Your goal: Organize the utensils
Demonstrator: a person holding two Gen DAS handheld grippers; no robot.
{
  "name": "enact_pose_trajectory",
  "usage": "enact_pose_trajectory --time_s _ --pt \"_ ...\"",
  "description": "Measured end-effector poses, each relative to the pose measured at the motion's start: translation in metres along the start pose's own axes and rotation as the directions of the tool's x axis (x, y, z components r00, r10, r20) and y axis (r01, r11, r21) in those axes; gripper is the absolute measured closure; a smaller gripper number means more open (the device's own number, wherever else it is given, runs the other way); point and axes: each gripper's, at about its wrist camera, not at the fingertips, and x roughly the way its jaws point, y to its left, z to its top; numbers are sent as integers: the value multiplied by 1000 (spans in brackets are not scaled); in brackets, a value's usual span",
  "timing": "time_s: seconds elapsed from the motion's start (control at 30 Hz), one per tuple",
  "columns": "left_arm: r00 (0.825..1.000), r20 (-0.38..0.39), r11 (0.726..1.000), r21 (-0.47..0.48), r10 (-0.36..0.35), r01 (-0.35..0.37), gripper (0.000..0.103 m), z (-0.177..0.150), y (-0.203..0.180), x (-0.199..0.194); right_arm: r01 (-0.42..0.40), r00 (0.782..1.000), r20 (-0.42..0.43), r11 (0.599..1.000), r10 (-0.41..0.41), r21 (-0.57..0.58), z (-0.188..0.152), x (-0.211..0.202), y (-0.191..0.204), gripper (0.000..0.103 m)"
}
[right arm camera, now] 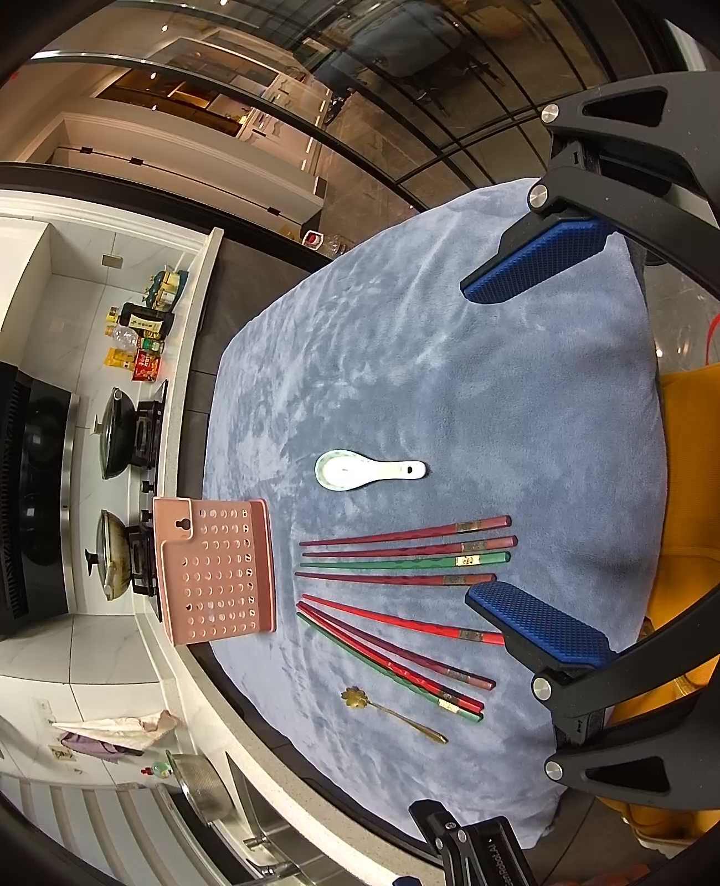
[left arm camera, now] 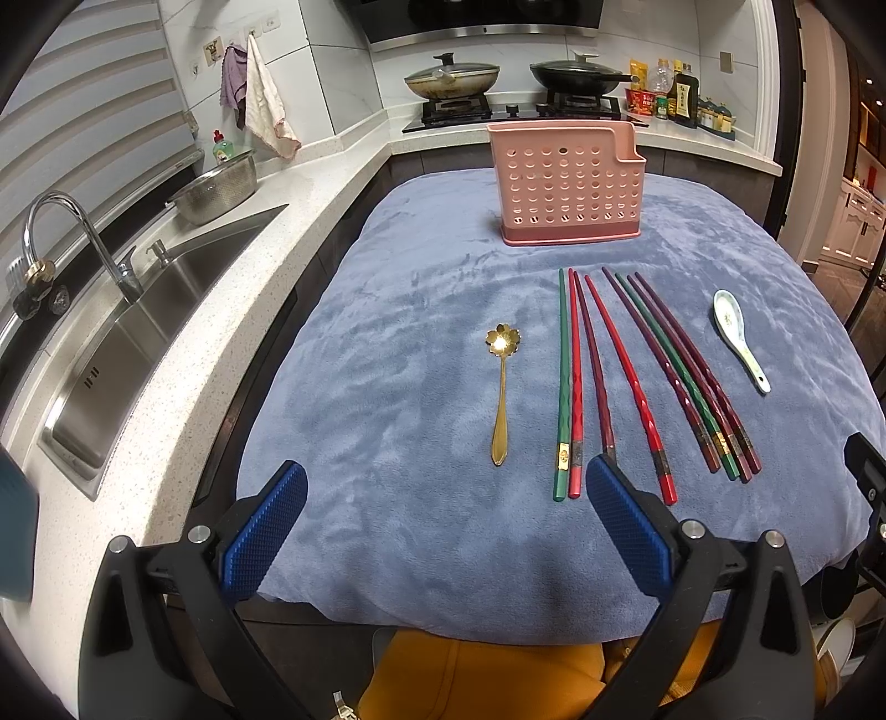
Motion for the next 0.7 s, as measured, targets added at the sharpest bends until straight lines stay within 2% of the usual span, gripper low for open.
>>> enact_pose_trajectory --time_s 0.7 --pt "1000 -1 1000 0 0 0 7 1 2 -1 1 1000 1 1000 -1 -1 0 0 0 7"
